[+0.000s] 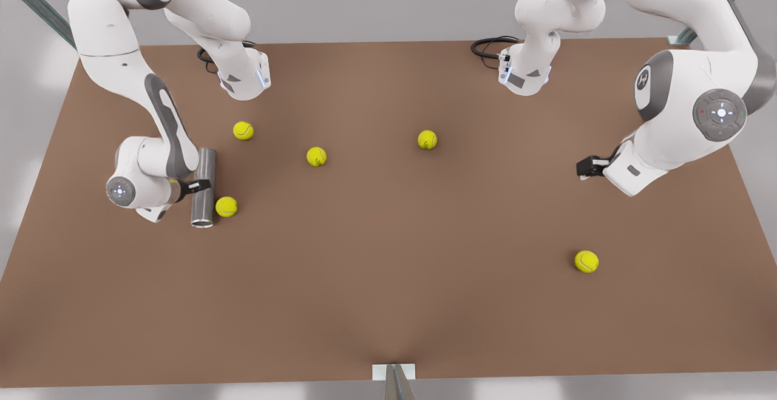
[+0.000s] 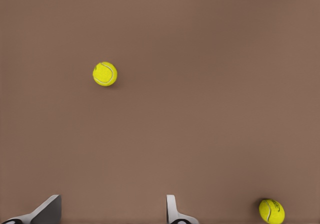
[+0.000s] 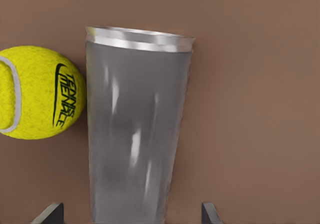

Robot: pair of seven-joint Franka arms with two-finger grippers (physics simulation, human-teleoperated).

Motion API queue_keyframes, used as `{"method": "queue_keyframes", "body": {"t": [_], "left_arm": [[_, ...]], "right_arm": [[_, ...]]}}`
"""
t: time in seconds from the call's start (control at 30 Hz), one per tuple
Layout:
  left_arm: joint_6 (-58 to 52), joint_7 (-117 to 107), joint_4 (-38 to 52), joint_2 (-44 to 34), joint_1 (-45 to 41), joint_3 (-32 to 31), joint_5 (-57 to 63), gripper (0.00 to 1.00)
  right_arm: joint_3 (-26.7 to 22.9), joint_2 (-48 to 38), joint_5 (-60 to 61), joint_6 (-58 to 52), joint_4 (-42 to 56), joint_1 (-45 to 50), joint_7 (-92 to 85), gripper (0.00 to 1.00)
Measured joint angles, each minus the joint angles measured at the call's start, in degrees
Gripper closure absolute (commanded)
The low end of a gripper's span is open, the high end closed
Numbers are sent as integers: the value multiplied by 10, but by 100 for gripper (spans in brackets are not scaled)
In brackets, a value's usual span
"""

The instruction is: Put the tennis tube upright

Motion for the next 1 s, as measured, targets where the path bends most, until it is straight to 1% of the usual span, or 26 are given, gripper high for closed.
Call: {"method": "queue_keyframes", "body": {"t": [0.07,0.13,0.4,0.5,0.57,0.73,1.0], "left_arm": [[0,0,0,0,0,0,0,0],[0,0,0,1,0,0,0,0],[0,0,0,4,0,0,0,0],[0,0,0,7,0,0,0,0],[0,0,0,7,0,0,0,0],[0,0,0,11,0,0,0,0],[0,0,0,15,0,0,-1,0]], "right_arm": [[0,-1,2,-2,-6,0,66,0],[0,-2,2,-6,-7,1,83,0],[0,-1,2,-6,-28,4,72,0],[1,-17,1,26,-66,1,72,0],[1,-53,1,71,-111,-6,72,0],[1,-62,1,111,-134,-20,48,0],[1,-58,2,134,-146,-20,48,0]]}}
